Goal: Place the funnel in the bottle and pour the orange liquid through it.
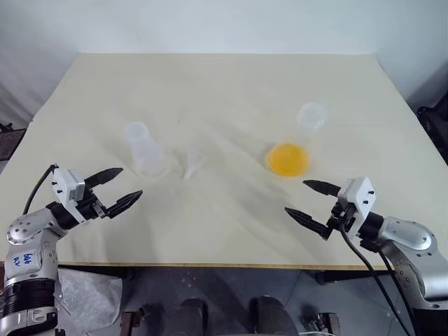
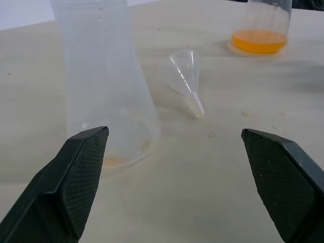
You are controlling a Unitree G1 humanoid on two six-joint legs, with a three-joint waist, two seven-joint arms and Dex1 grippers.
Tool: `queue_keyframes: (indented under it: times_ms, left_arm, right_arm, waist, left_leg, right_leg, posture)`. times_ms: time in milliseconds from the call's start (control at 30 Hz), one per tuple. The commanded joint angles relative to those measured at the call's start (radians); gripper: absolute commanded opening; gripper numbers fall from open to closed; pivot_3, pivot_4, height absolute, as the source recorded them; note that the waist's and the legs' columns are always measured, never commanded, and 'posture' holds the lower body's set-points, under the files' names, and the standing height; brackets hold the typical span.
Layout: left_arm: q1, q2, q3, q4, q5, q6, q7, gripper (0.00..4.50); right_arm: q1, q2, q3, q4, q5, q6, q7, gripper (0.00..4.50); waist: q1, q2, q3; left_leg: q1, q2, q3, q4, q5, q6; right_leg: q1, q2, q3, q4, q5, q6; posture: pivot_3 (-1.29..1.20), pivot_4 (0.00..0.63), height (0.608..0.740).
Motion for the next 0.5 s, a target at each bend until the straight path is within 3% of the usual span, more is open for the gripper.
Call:
queue_keyframes:
  times_ms: [33,500]
  left_arm:
    - [0.003,0.010,0.003,-0.030,0.001,0.020,0.025,4.47]
    - [0.034,0.018,0.015,-0.113,-0.017,0.116,0.078,4.47]
  right_arm:
    - [-0.003,-0.006,-0.029,-0.011,0.005,-0.025,0.006,4.50]
    - [-0.056,-0.013,-0.011,0.034,0.007,-0.019,0.036,4.50]
  waist:
    - [0.000,0.000,0.000]
    - [0.000,0.000,0.000]
  left_leg:
    - [0.000,0.000,0.000,0.000,0.000,0.000]
    - [0.000,0.000,0.000,0.000,0.000,0.000]
  right_leg:
    - [0.000,0.000,0.000,0.000,0.000,0.000]
    - [0.000,0.000,0.000,0.000,0.000,0.000]
  posture:
    - [0.00,0.150,0.740]
    - [0.00,0.150,0.740]
